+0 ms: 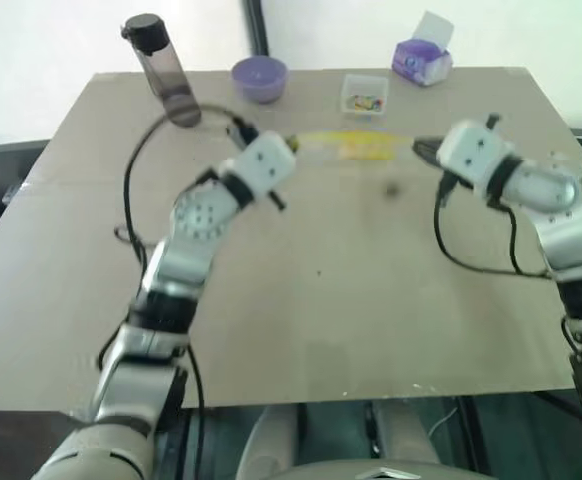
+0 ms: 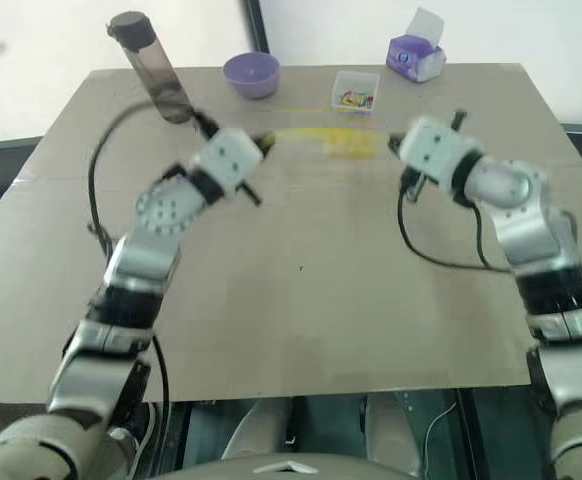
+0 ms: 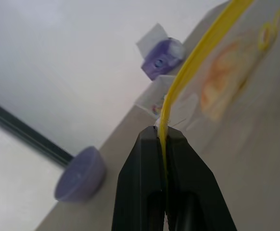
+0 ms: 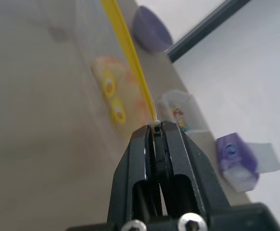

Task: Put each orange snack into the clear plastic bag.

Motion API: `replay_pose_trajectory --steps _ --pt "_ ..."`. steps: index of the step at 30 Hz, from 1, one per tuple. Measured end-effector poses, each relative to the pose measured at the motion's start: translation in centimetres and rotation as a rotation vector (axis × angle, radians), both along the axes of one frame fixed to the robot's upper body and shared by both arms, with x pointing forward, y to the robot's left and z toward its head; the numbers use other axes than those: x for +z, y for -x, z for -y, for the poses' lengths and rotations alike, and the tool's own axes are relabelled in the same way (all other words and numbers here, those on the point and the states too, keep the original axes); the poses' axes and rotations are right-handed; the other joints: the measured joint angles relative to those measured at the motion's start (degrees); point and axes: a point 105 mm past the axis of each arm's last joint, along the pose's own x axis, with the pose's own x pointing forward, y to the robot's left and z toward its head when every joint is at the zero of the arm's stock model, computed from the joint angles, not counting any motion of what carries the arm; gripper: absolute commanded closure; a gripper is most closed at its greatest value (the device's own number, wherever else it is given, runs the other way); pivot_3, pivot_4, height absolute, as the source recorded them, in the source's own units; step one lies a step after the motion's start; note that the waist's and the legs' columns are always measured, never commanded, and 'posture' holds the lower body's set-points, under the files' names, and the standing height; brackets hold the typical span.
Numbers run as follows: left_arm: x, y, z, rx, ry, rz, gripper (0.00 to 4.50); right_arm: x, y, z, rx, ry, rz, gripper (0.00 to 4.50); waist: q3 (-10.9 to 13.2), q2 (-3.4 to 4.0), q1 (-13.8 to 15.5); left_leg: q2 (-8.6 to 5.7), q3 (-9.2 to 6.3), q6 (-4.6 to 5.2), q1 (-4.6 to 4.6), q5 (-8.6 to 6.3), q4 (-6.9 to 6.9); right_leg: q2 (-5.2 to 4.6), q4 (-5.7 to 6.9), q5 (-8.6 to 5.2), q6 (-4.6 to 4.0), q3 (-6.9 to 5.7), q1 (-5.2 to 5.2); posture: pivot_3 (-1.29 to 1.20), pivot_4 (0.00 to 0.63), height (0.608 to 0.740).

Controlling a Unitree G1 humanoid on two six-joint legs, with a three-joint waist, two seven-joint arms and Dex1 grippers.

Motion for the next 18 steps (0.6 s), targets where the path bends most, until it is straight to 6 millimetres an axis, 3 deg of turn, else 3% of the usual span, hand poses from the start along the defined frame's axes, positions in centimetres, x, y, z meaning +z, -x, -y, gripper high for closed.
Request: replay_pose_trajectory --steps 2,3,5,6,7,9,13,15,18 --pt "-2.5 1.7 0.1 -0.03 -0.024 -0.087 4.5 -1.5 1.3 0.1 0.016 0.014 -0.073 4.46 0.0 0.01 -0.1 0.04 -0.08 0.0 -0.18 0.0 0.17 0.03 0.07 0.0 0.0 0.0 -0.15 0.0 0.15 0.74" --pt "-4.2 4.5 0.2 -0.052 -0.016 -0.178 4.5 -3.0 3.4 0.6 0.007 -0.029 -0.181 4.46 0.0 0.02 0.0 0.11 -0.11 0.01 -0.13 0.0 0.24 0.03 0.17 0.01 0.0 0.03 -0.09 0.0 0.15 0.74" --pt "-5.8 6.6 0.2 -0.058 -0.015 -0.256 4.5 -5.4 5.1 0.8 0.0 -0.03 -0.293 4.46 0.0 0.01 0.2 0.12 -0.06 0.06 0.3 -0.03 0.19 0.04 0.14 0.0 0.0 0.06 0.33 0.0 0.15 0.74" --pt "-7.1 7.9 -0.1 -0.052 -0.03 -0.318 4.5 -7.3 6.4 0.8 -0.003 -0.032 -0.368 4.46 0.0 0.02 0.4 0.13 -0.06 0.33 0.61 -0.19 0.17 0.08 0.12 0.0 0.0 0.05 0.64 0.0 0.15 0.74" --pt "-8.4 8.8 -0.3 -0.043 -0.042 -0.378 4.2 -9.2 7.3 0.7 -0.005 -0.025 -0.437 4.5 0.0 0.06 0.7 0.12 -0.03 0.38 0.87 -0.22 0.17 0.08 0.13 0.0 0.0 0.06 0.9 0.0 0.15 0.74" --pt "-9.0 9.2 -0.7 0.001 -0.011 -0.427 3.59 -10.6 7.9 1.0 -0.031 -0.033 -0.496 3.83 0.1 0.11 1.2 0.07 0.0 0.4 1.36 -0.23 0.16 0.08 0.15 0.01 0.01 0.1 1.33 0.0 0.15 0.74" --pt "-7.8 8.8 -2.0 0.092 0.079 -0.421 1.83 -9.9 7.5 2.4 -0.085 -0.058 -0.49 2.24 0.1 0.1 1.5 0.09 -0.06 0.42 2.15 -0.25 0.13 0.09 0.02 0.0 0.02 0.03 2.17 0.0 0.15 0.74" --pt "-7.9 8.8 -2.4 0.106 0.105 -0.436 1.76 -10.1 7.3 3.2 -0.107 -0.06 -0.492 1.3 0.1 0.06 1.5 0.1 -0.06 0.43 2.17 -0.26 0.09 0.09 0.0 0.0 0.01 0.03 2.18 0.0 0.15 0.74" --pt "-8.3 9.2 -2.8 0.108 0.21 -0.502 1.76 -11.0 7.1 4.3 -0.137 -0.13 -0.531 1.3 0.1 0.06 1.4 0.17 -0.03 0.43 1.98 -0.26 0.06 0.08 -0.02 0.0 0.01 0.06 1.95 0.0 0.15 0.74"
